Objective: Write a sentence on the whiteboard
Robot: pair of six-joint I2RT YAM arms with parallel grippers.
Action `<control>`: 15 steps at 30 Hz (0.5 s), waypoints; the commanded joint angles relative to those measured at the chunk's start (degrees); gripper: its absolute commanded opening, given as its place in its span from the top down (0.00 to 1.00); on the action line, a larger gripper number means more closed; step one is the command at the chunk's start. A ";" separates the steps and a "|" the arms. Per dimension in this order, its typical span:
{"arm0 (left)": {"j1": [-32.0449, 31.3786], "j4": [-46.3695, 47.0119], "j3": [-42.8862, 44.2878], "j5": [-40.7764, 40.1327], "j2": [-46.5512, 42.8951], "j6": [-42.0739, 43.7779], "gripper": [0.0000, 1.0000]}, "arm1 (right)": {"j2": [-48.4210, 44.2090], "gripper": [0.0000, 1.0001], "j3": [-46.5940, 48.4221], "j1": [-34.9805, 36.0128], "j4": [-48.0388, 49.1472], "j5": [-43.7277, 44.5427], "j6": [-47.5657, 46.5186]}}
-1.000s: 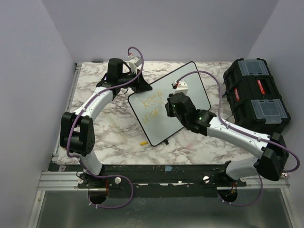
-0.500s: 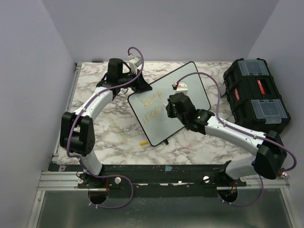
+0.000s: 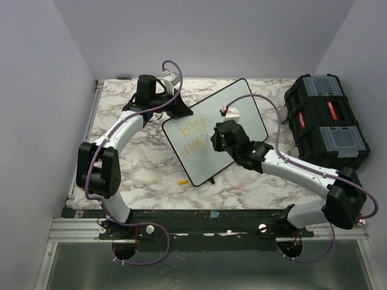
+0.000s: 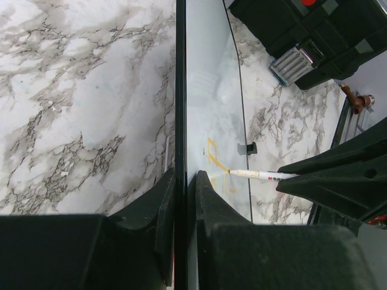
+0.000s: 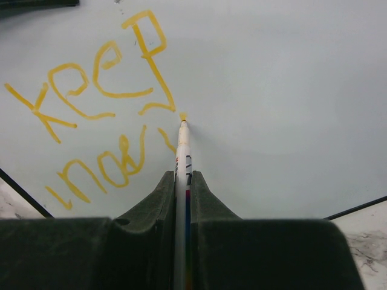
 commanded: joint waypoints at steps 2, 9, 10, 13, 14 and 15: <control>-2.29 -3.11 -1.67 3.08 0.22 6.16 1.00 | -0.92 1.00 -4.27 -0.30 -1.62 -2.43 1.64; -2.29 -3.02 -1.76 3.30 0.19 6.01 1.00 | -0.70 0.99 -3.68 -0.30 -1.71 -2.40 1.56; -2.29 -3.01 -1.76 3.24 0.26 6.04 1.00 | -0.54 0.99 -3.33 -0.29 -1.71 -2.19 1.47; -2.29 -3.10 -1.67 3.25 0.42 6.08 1.00 | 0.16 0.99 -1.88 -0.30 -1.71 -1.26 0.89; -2.29 -3.21 -1.67 3.21 0.35 6.08 1.00 | 0.48 0.99 -1.36 -0.31 -1.71 -1.03 0.67; -2.30 -3.24 -1.73 3.20 0.37 6.08 1.00 | 0.79 0.99 -0.78 -0.38 -1.68 -0.73 0.31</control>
